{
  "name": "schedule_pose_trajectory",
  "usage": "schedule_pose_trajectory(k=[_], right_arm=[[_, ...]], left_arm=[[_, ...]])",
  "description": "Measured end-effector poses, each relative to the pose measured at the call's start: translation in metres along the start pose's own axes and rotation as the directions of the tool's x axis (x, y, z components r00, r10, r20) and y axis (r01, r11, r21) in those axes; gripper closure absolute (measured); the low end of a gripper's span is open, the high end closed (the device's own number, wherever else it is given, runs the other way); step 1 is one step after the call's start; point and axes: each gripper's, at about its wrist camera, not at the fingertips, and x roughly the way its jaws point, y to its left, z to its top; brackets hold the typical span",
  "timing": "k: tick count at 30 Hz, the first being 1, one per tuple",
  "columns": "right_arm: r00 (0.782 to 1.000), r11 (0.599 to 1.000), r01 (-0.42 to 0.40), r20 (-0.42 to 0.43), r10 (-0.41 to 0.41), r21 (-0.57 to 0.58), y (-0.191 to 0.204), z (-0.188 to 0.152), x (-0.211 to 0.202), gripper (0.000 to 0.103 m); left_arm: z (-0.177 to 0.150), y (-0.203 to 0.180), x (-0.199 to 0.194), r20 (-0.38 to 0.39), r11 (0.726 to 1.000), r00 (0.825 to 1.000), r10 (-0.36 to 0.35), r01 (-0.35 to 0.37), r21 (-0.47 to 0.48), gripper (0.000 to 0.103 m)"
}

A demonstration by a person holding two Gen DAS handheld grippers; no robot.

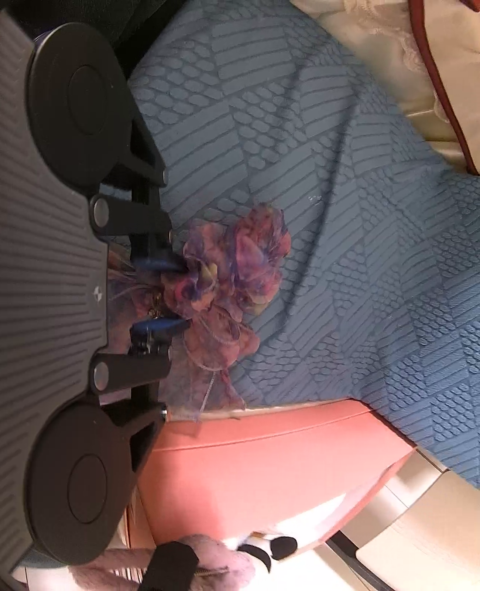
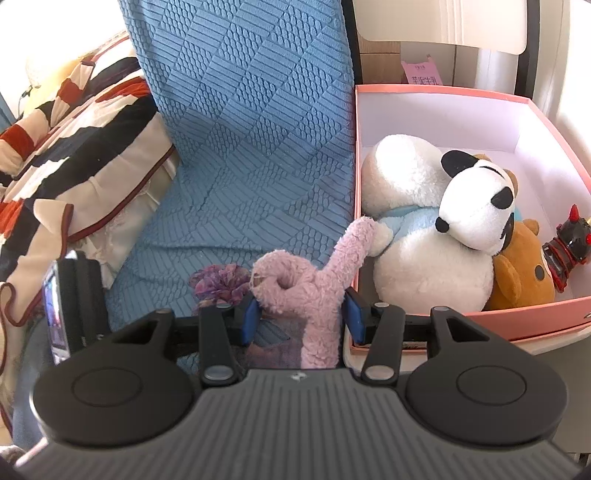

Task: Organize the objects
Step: 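Lift the scrunchie with the left tool while the right tool lifts the pink clip, then carry the scrunchie and pink clip over the pink box and open both tools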

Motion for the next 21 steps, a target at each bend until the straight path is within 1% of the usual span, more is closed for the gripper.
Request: schedule_pose_trajectory(k=[3,11,21], right_arm=[[1.0,1.0,-0.003,0.0,0.003,-0.002,-0.002,0.004,-0.003,0.053],[1.0,1.0,-0.015,0.016,0.015,0.011,-0.011,0.025,-0.018,0.053],[0.998,0.999,-0.039,0.059,0.038,0.028,-0.023,0.055,-0.042,0.053]], left_arm=[[0.002,-0.002,-0.008,-0.001,1.0,1.0,-0.003,0.003,0.002,0.08],[0.014,-0.007,-0.039,-0.016,0.998,0.999,-0.052,0.051,-0.041,0.084],[0.052,-0.039,-0.09,0.038,0.995,0.994,-0.098,0.098,-0.007,0.084]])
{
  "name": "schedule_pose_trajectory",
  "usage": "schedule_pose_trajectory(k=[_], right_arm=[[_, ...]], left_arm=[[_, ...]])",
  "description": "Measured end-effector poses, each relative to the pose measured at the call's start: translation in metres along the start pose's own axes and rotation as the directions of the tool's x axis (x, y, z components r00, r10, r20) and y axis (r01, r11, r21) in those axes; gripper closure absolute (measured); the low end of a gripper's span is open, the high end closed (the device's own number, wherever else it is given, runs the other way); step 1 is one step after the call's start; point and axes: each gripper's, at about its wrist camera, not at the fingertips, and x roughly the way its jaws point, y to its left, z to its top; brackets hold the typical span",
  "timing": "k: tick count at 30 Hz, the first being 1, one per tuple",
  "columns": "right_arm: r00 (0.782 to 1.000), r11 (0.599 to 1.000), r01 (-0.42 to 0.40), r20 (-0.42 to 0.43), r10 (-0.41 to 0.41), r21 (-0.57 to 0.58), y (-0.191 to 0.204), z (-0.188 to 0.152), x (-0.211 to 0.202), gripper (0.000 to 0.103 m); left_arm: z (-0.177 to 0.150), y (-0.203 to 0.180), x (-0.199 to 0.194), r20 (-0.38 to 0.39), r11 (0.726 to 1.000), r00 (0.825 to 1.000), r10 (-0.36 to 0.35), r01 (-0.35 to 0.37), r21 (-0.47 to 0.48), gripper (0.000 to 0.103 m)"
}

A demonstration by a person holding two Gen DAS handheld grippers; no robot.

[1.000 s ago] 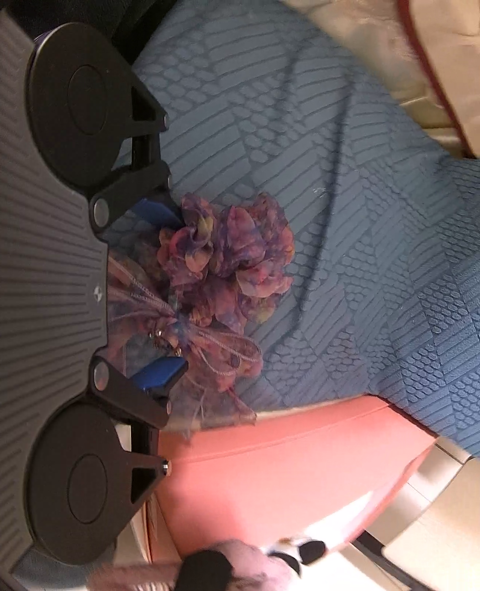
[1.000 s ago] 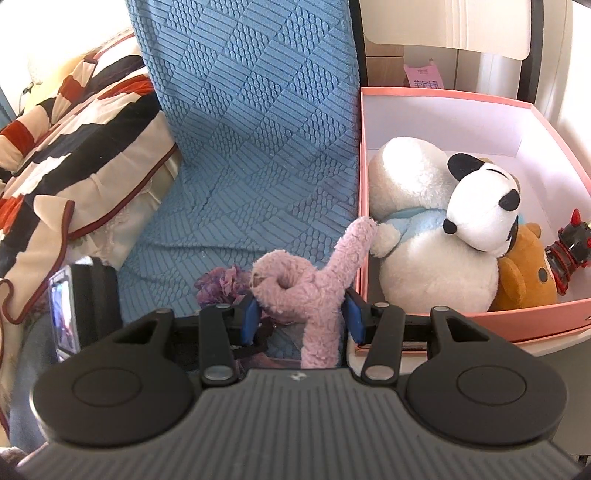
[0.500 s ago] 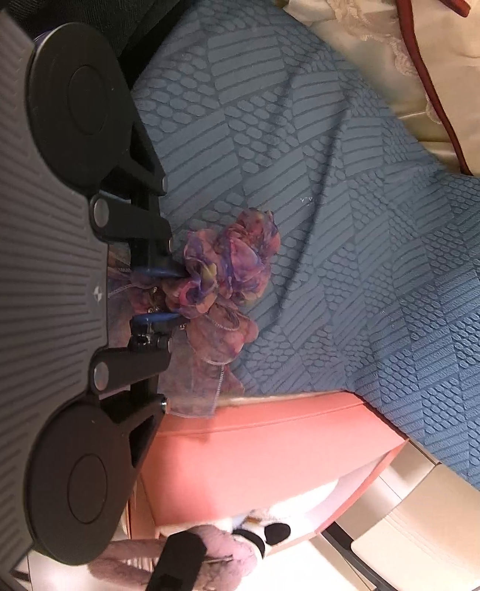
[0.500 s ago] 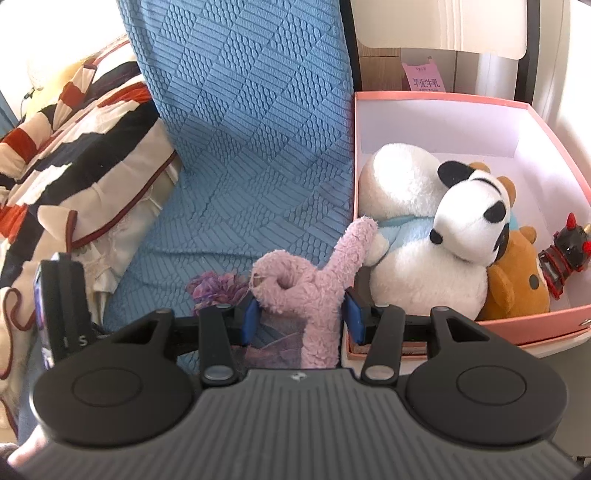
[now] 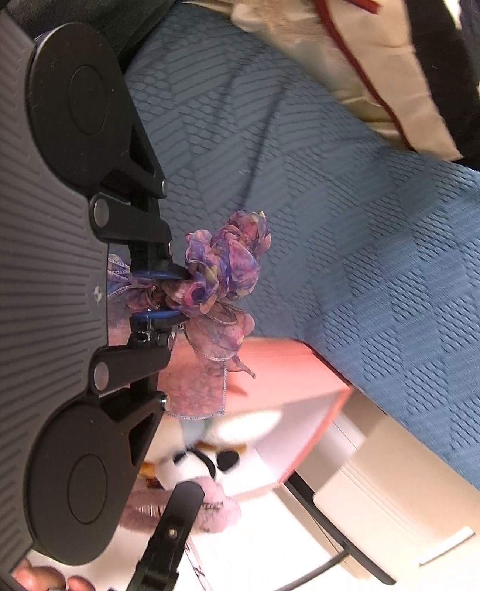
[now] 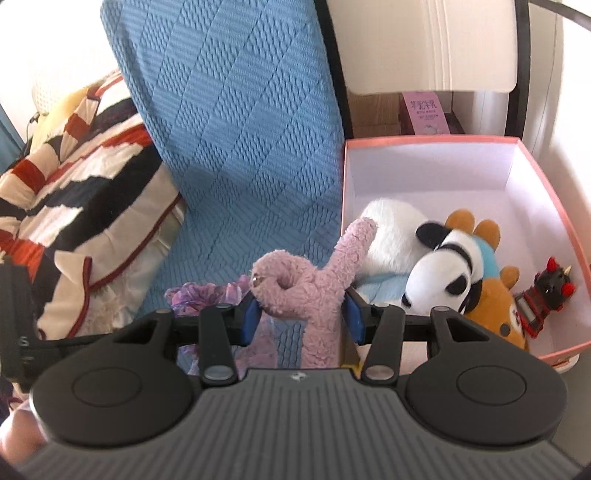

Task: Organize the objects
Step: 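Carry the scrunchie and pink clip over the pink box and open both tools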

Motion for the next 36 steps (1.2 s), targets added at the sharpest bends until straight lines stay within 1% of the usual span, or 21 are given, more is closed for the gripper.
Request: schedule_pose_trajectory(k=[3,9,14,20,25,28,31,36], right_arm=[[1.0,1.0,-0.007,0.015,0.007,0.01,-0.006,0.011,-0.007,0.053],[0.999,1.0,-0.002,0.051,0.001,0.018,-0.019,0.029,-0.025,0.053],[0.997,1.0,0.007,0.077,-0.009,0.028,-0.037,0.044,-0.04,0.053],[0.993,0.999,0.032,0.112,-0.037,0.044,-0.062,0.06,-0.055,0.053],[0.989,0.995,0.066,0.125,-0.074,0.069,-0.091,0.067,-0.057,0.053],[0.988,0.991,0.092,0.114,-0.103,0.096,-0.111,0.066,-0.05,0.053],[0.988,0.987,0.112,0.093,-0.123,0.117,-0.13,0.062,-0.041,0.053],[0.989,0.98,0.133,0.048,-0.142,0.15,-0.16,0.054,-0.02,0.053]], left_arm=[[0.013,-0.011,-0.013,0.017,1.0,0.999,-0.027,0.027,-0.004,0.084],[0.042,-0.044,-0.033,0.056,0.997,0.996,-0.063,0.061,0.037,0.084],[0.061,-0.083,-0.042,0.071,0.993,0.993,-0.098,0.092,0.08,0.084],[0.076,-0.141,-0.04,0.064,0.979,0.986,-0.153,0.143,0.146,0.084],[0.079,-0.188,-0.024,0.038,0.964,0.981,-0.19,0.179,0.195,0.084],[0.078,-0.212,-0.005,0.002,0.957,0.98,-0.199,0.194,0.214,0.084],[0.074,-0.227,0.015,-0.034,0.953,0.981,-0.191,0.194,0.231,0.084],[0.07,-0.236,0.052,-0.095,0.956,0.982,-0.166,0.184,0.229,0.084]])
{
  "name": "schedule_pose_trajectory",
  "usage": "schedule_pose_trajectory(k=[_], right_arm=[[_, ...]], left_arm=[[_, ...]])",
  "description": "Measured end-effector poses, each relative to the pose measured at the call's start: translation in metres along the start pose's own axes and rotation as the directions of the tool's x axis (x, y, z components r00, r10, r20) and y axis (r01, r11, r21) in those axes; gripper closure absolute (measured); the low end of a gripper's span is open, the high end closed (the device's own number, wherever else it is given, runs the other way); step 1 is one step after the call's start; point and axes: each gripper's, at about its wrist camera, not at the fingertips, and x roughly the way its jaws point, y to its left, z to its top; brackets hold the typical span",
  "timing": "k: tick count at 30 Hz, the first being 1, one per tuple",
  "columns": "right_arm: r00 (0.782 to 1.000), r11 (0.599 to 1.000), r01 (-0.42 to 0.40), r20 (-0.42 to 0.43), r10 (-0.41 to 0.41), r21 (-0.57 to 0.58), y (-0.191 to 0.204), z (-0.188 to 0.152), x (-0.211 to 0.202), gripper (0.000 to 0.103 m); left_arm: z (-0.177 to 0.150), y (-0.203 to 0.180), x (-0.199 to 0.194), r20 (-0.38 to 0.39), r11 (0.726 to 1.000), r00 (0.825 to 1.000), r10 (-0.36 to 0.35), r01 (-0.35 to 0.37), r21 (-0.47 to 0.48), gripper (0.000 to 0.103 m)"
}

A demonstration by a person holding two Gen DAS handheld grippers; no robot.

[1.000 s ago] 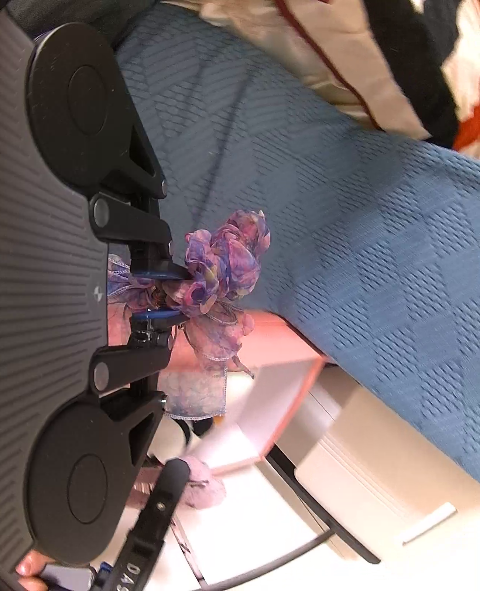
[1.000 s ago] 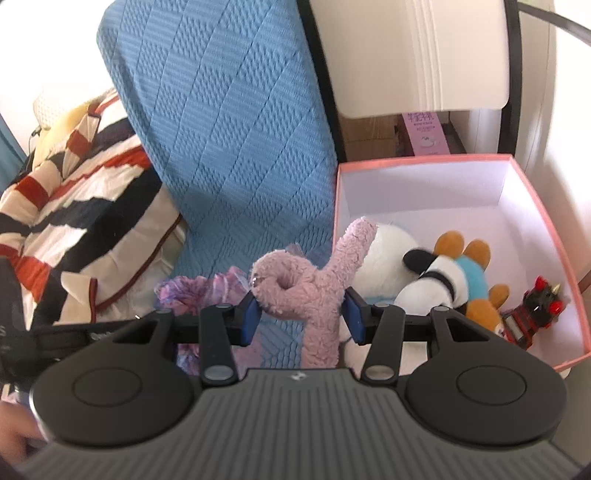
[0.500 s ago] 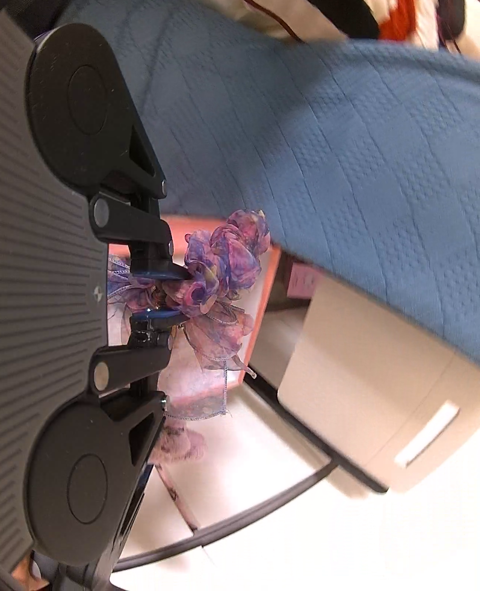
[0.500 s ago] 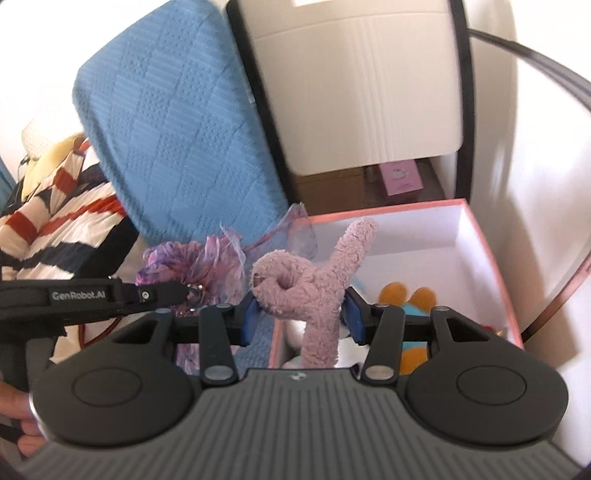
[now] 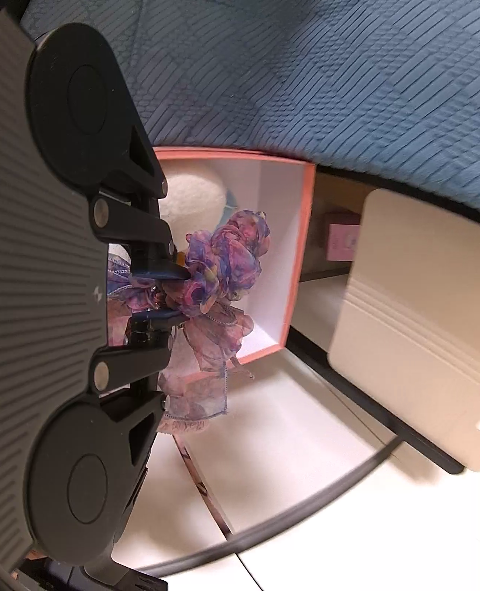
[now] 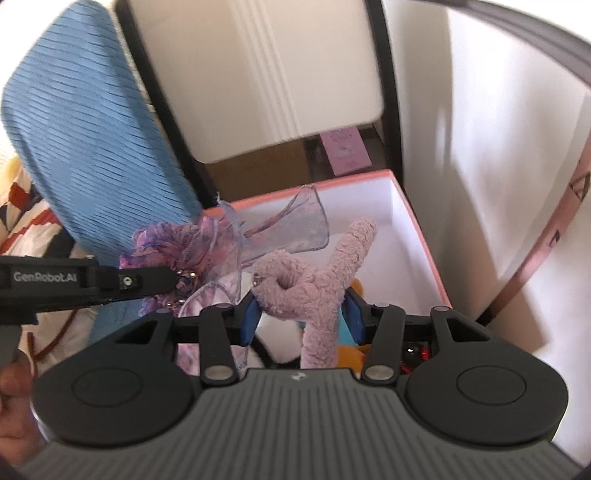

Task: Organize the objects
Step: 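Carry the scrunchie and pink clip over the pink box and open both tools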

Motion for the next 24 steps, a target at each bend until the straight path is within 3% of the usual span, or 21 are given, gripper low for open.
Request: schedule_pose_trajectory(k=[18,19,20,21,23,24], right_arm=[[0.997,0.999,0.021,-0.076,-0.018,0.047,-0.049,0.007,0.065,0.052],[0.997,0.999,0.023,-0.08,-0.019,0.044,-0.051,0.008,0.066,0.051],[0.996,0.999,0.027,-0.085,-0.024,0.037,-0.052,0.008,0.069,0.05],[0.995,0.999,0.031,-0.092,-0.028,0.034,-0.053,0.009,0.07,0.043],[0.995,0.999,0.027,-0.1,-0.022,0.047,-0.057,0.01,0.071,0.028],[0.995,0.998,0.024,-0.097,-0.018,0.054,-0.058,0.012,0.069,0.028]], left_arm=[[0.016,0.003,0.072,-0.102,0.999,0.993,0.052,-0.053,-0.008,0.082],[0.016,0.002,0.073,-0.105,0.998,0.993,0.054,-0.055,-0.004,0.079],[0.016,0.001,0.073,-0.108,0.999,0.993,0.053,-0.053,0.0,0.066],[0.017,0.001,0.072,-0.108,0.999,0.993,0.05,-0.05,0.003,0.047],[0.017,-0.001,0.067,-0.092,0.998,0.994,0.062,-0.062,0.004,0.027],[0.017,-0.001,0.062,-0.072,0.998,0.995,0.068,-0.068,0.004,0.023]])
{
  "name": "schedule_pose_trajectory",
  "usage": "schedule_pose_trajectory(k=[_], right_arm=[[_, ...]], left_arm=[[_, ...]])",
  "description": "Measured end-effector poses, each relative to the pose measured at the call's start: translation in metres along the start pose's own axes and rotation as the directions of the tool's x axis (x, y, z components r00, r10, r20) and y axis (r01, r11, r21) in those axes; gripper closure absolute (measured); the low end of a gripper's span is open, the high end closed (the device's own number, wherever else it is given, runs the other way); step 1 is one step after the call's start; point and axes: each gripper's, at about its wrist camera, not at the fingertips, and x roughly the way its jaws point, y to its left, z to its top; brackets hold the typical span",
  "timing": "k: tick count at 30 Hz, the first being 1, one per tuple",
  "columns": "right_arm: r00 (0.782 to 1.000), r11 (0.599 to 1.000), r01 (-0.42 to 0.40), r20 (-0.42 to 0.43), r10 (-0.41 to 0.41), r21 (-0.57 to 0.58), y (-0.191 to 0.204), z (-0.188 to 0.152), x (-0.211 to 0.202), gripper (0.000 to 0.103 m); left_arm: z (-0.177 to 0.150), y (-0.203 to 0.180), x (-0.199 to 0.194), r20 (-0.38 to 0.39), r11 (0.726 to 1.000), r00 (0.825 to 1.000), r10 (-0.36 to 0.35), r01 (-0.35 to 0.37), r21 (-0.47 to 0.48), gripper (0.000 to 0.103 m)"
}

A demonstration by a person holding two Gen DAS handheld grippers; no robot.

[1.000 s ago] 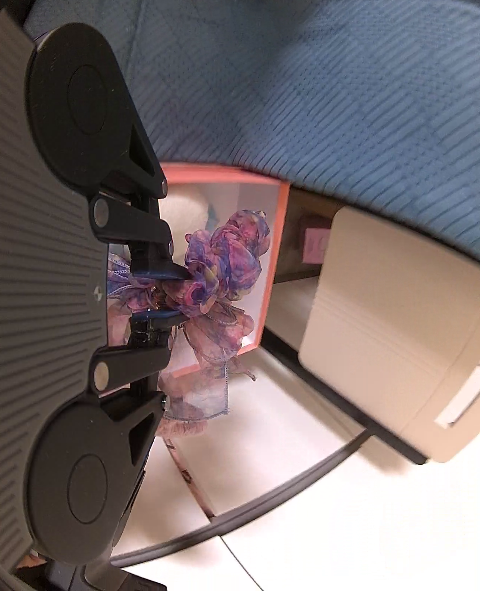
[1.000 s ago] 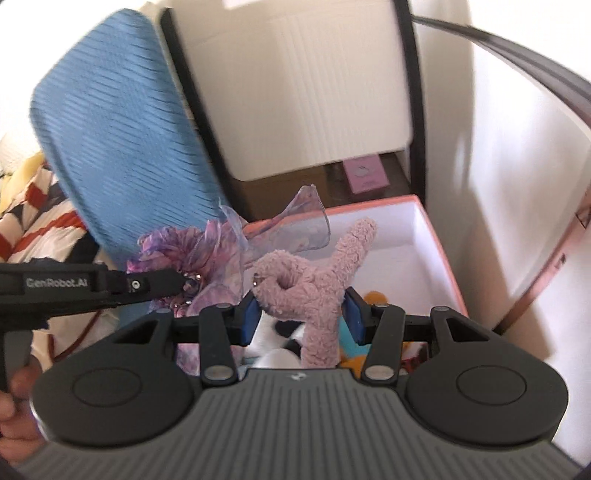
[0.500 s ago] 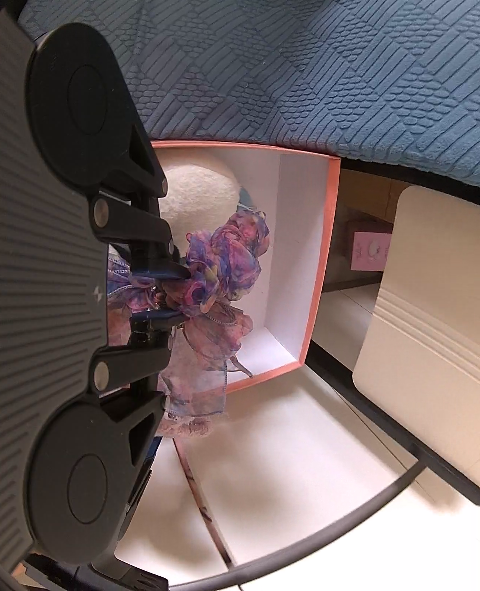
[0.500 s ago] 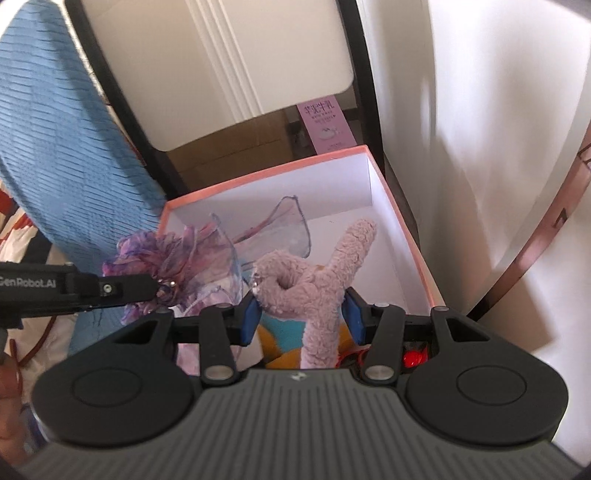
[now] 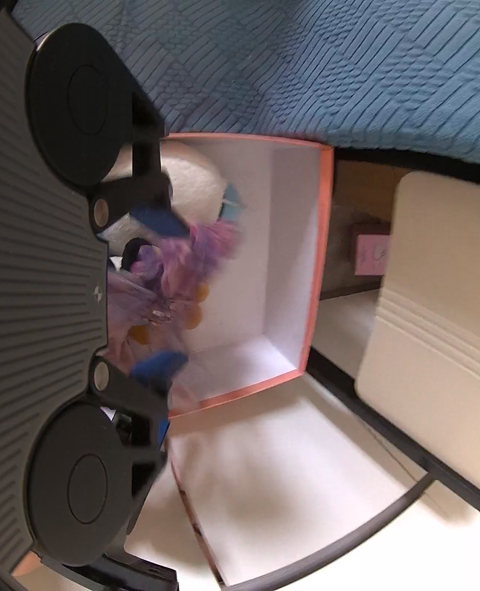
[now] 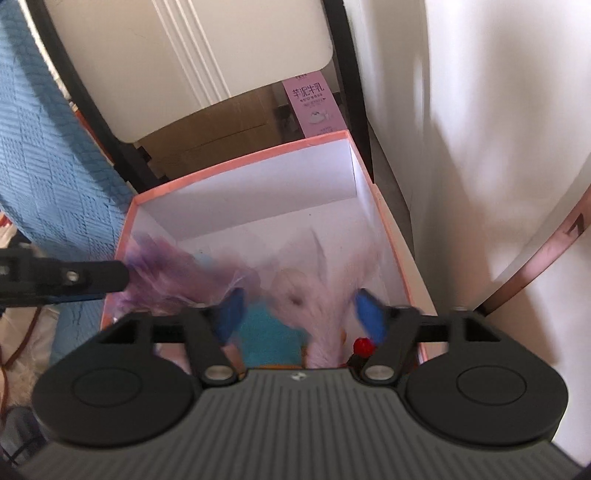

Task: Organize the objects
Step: 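Carry the scrunchie and pink clip over the pink box and open both tools, then withdraw both tools upward away from the filled box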

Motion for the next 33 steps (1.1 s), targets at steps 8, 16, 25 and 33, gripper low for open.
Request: schedule_pose_trajectory(k=[8,16,25,33], right_arm=[[0.994,1.0,-0.02,0.106,0.02,0.003,0.016,0.013,-0.057,0.028],[0.97,0.998,-0.052,0.238,0.057,-0.028,0.056,0.008,-0.145,0.027],[0.956,0.998,-0.051,0.286,0.062,-0.045,0.092,-0.037,-0.208,0.027],[0.966,0.998,-0.043,0.253,0.051,-0.037,0.112,-0.099,-0.226,0.018]], left_arm=[[-0.001,-0.006,-0.061,0.104,1.0,0.995,-0.008,0.005,0.031,0.016],[-0.019,-0.019,-0.148,0.202,0.993,0.978,-0.055,0.032,0.113,0.011],[-0.065,-0.013,-0.223,0.259,0.982,0.962,-0.083,0.036,0.183,0.008],[-0.116,0.005,-0.252,0.275,0.982,0.959,-0.068,0.015,0.189,0.008]])
